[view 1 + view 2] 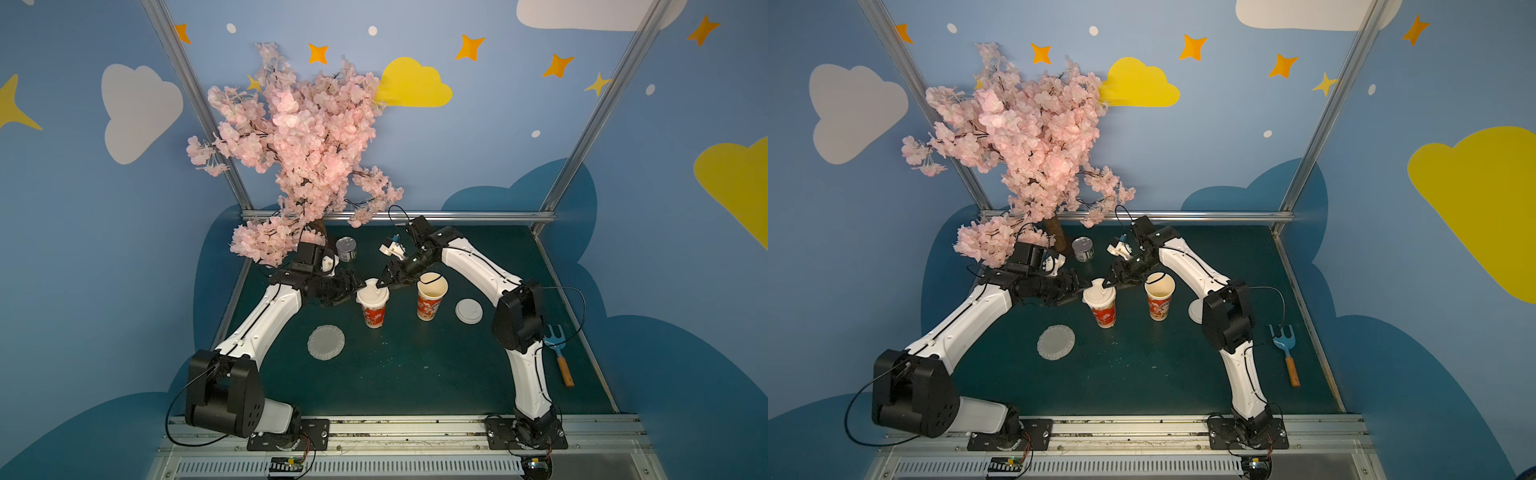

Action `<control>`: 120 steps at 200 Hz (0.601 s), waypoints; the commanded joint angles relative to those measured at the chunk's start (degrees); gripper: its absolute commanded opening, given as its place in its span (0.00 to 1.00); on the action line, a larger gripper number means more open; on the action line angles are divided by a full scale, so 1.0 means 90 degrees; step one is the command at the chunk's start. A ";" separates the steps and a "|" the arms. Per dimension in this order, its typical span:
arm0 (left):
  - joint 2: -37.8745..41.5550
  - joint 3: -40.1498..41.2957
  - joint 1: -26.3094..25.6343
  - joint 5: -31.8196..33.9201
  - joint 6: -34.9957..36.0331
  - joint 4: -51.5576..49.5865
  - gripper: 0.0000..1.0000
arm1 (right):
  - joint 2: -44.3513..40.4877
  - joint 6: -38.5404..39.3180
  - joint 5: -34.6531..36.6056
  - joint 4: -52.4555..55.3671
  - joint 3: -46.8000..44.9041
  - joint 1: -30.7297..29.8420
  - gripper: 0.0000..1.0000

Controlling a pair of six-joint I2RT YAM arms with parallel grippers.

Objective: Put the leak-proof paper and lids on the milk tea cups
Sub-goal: Secure the cup lid on the cup.

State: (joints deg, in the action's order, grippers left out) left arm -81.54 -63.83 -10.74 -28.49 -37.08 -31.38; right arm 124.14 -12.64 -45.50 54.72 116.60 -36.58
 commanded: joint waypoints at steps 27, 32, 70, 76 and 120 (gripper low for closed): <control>0.0078 -0.0310 -0.0105 -0.0001 0.0087 -0.0291 0.74 | -0.0369 -0.0120 -0.0048 0.0091 0.0436 0.0079 0.59; 0.0107 -0.0347 -0.0105 0.0009 0.0102 -0.0317 0.75 | -0.0396 -0.0128 -0.0036 0.0105 0.0474 0.0094 0.60; 0.0407 -0.0682 -0.0124 0.0193 0.0316 -0.0660 0.85 | -0.0796 -0.0166 0.0333 0.0154 0.0572 0.0238 0.61; 0.0468 -0.0723 -0.0134 0.0237 0.0345 -0.0706 0.87 | -0.0896 -0.0177 0.0428 0.0160 0.0562 0.0263 0.61; 0.0979 -0.0785 -0.0310 0.0572 0.0429 -0.0956 0.96 | -0.1862 -0.0332 0.1354 -0.0112 -0.0199 0.0510 0.60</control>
State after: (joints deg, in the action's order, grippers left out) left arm -75.09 -70.00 -12.51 -25.76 -34.81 -36.82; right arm 113.56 -14.61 -38.92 54.50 118.63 -33.17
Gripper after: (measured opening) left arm 0.941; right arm 0.601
